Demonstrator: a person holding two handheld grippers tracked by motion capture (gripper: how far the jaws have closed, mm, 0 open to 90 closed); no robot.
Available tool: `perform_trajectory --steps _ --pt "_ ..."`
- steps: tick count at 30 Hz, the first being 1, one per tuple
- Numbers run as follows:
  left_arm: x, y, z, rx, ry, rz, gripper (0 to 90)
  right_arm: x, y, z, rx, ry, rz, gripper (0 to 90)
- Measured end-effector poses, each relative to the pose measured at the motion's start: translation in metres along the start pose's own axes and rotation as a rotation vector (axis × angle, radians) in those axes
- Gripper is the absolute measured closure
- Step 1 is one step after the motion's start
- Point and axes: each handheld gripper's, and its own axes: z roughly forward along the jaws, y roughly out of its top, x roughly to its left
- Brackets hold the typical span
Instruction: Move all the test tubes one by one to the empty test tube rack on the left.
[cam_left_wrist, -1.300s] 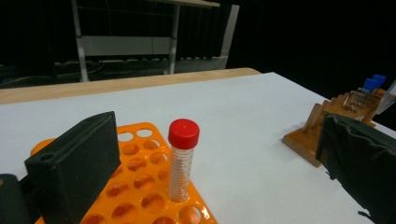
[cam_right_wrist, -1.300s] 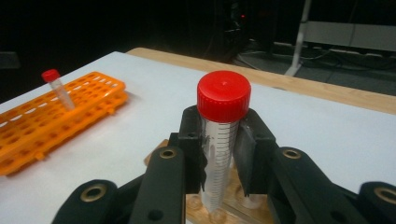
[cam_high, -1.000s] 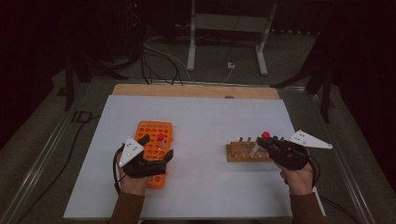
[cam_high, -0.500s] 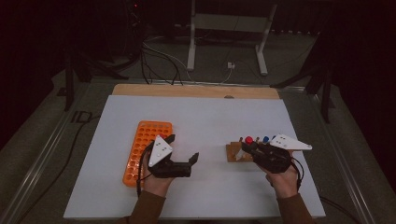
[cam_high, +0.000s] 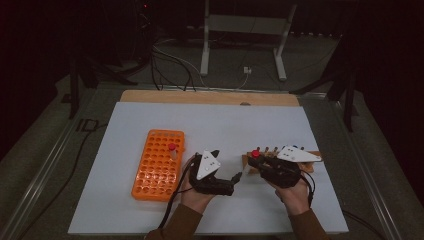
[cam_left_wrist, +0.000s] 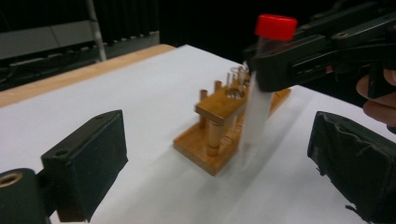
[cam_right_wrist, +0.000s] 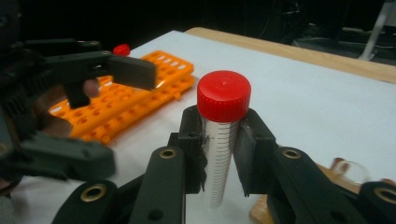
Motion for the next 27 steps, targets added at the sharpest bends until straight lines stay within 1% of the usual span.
perform_trajectory --steps 4,6,8,10,11,13,15,18,20,22,24,27 --pt "-0.005 -0.001 0.008 0.025 -0.011 0.007 8.6 0.005 -0.002 0.005 0.012 0.015 -0.008 74.5" --pt "-0.007 -0.001 0.012 0.034 -0.02 0.014 15.0 0.007 -0.001 0.006 0.013 0.018 -0.012 74.5" --pt "-0.009 -0.002 0.014 0.048 -0.023 0.027 17.8 0.008 -0.001 0.006 0.012 0.022 -0.013 74.5" --pt "-0.011 -0.003 0.017 0.056 -0.023 0.036 26.2 0.009 -0.001 0.007 0.013 0.028 -0.011 74.5" --pt "-0.012 -0.004 0.018 0.055 -0.035 0.035 31.6 0.009 -0.002 0.007 0.015 0.032 -0.011 74.5" --pt "-0.013 -0.004 0.019 0.057 -0.041 0.041 42.3 0.011 -0.002 0.009 0.019 0.039 -0.015 74.5" --pt "-0.014 -0.004 0.02 0.06 -0.055 0.037 52.9 0.012 -0.003 0.009 0.024 0.043 -0.018 74.5" --pt "-0.014 -0.005 0.022 0.078 -0.071 0.043 62.3 0.014 -0.003 0.01 0.025 0.049 -0.02 74.5" --pt "-0.014 -0.005 0.022 0.081 -0.079 0.042 68.3 0.015 -0.003 0.011 0.026 0.051 -0.023 74.5" --pt "-0.012 -0.005 0.022 0.083 -0.078 0.037 73.3 0.015 -0.003 0.011 0.026 0.055 -0.022 74.5" --pt "-0.011 -0.005 0.022 0.086 -0.087 0.034 74.5 0.015 -0.003 0.011 0.025 0.058 -0.021 74.5" --pt "-0.011 -0.005 0.021 0.09 -0.087 0.037 75.2 0.015 -0.003 0.011 0.027 0.061 -0.023 74.5"
